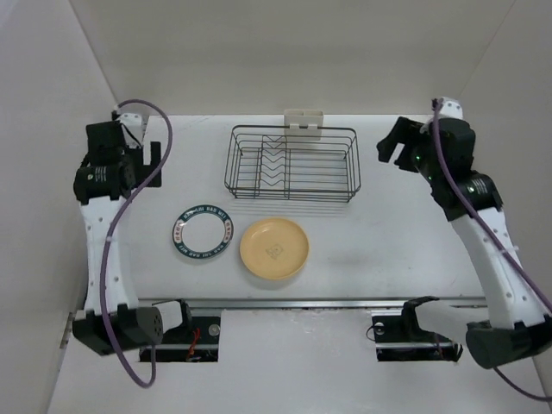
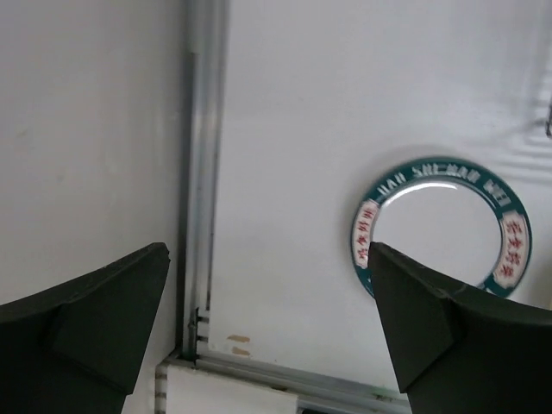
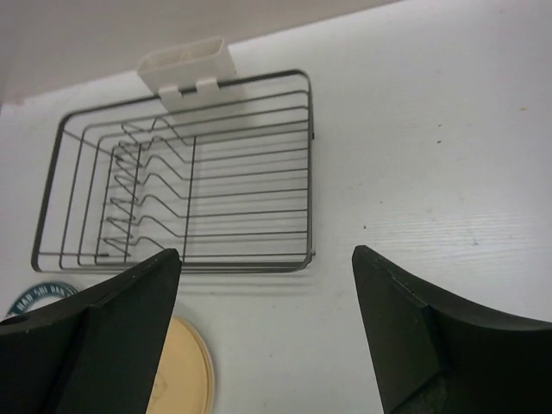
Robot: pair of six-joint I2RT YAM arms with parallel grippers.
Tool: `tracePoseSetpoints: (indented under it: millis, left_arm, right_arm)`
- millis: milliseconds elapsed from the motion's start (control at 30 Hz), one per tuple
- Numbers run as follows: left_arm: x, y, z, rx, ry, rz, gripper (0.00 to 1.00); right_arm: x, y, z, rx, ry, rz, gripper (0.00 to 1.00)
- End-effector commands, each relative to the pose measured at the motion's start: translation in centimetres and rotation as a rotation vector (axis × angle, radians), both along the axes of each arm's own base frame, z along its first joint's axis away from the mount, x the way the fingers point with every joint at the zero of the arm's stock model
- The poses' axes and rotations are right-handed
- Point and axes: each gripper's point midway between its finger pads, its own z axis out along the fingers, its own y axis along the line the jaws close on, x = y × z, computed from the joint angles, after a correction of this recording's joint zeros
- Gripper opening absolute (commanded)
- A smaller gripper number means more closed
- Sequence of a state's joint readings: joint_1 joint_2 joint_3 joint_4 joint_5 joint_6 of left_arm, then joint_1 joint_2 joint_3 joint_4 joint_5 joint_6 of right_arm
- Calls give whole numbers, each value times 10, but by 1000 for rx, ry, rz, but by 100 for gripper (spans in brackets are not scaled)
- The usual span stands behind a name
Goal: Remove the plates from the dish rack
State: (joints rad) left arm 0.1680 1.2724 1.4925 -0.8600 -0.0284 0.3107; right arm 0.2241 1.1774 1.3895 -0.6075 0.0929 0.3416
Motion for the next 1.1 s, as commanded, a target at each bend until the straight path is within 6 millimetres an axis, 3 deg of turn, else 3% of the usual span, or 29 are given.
tracePoseSetpoints:
  millis: [0,33,67,100,200,233,333,500,733,1067]
  left_arm:
    - [-35,45,20,89,-50,339,100]
    - [-54,56,23,100,-46,424,100]
    - [-57,59,19,101,-35,437,100]
    - [-67,55,16,87,-11,449,100]
    - [-82,59,1,101,41,485,100]
    - [-82,58,-4,93,52,494,100]
    - [-91,56,-15,83,85,520,100]
    - [-94,46,-25,21,110,520,100]
    - [-98,48,-20,32,86,541,100]
    - [-96,41,-28,-3,65,513,100]
  right_arm:
    - [-40,-39,22,16,-43,-205,86]
    - [-61,-57,37,19,-86,-284,93]
    - [-63,-63,35,15,-77,-320,95]
    - [-83,-72,47,34,-131,-352,100]
    - [-112,-92,58,73,-210,-443,100]
    - [-129,-98,71,109,-268,-461,100]
    - [-154,-106,78,132,-323,-472,100]
    - [-173,-112,75,132,-328,-481,100]
    - [-198,-116,66,143,-328,-474,100]
    - [-209,-114,52,142,-308,-446,100]
